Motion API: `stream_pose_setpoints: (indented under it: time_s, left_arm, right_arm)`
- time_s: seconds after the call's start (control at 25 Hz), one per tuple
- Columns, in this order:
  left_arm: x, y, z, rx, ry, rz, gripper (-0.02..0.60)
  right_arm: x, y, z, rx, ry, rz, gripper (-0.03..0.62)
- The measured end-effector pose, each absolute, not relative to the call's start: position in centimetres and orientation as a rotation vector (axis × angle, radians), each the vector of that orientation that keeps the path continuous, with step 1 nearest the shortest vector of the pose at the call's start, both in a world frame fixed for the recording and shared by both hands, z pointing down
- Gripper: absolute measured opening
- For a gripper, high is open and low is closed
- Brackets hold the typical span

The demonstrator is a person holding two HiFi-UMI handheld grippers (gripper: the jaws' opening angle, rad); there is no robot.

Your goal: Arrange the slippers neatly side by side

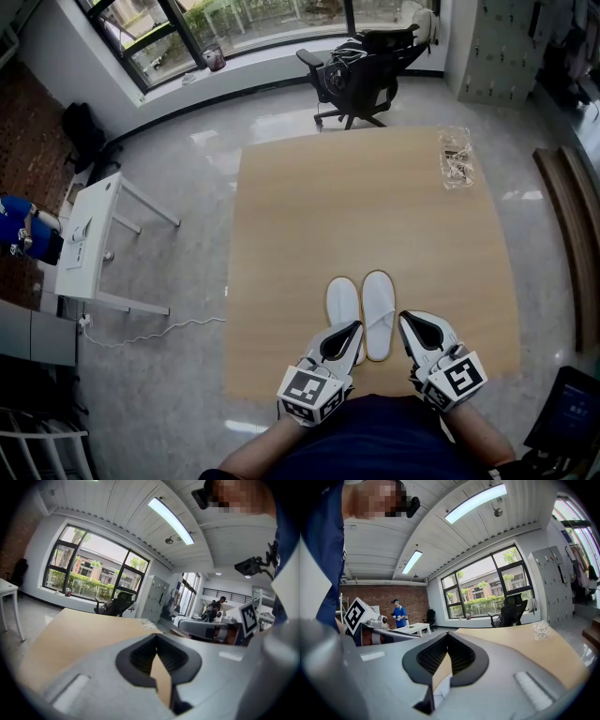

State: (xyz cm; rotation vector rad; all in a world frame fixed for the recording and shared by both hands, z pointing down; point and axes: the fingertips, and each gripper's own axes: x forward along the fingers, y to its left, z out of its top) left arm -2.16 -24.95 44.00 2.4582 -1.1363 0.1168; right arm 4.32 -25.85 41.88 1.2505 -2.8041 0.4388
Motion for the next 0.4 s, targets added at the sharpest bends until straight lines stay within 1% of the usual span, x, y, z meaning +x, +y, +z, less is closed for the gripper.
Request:
stream_pose_setpoints:
  time_s: [0.2,0.4]
  left_arm:
    - [-2.6,-25.0,43.8,2.459,-1.133,0.115,0.003]
    - [-6.5,-27.9,42.7,2.411,-1.35,0.069,0.003]
  right_arm:
    - [4.2,-26.2,41.9,1.264,-2.793,0.41,0.012]
    - [0.4,-29.2,42.6,1.011,-2.829,0.369,0.012]
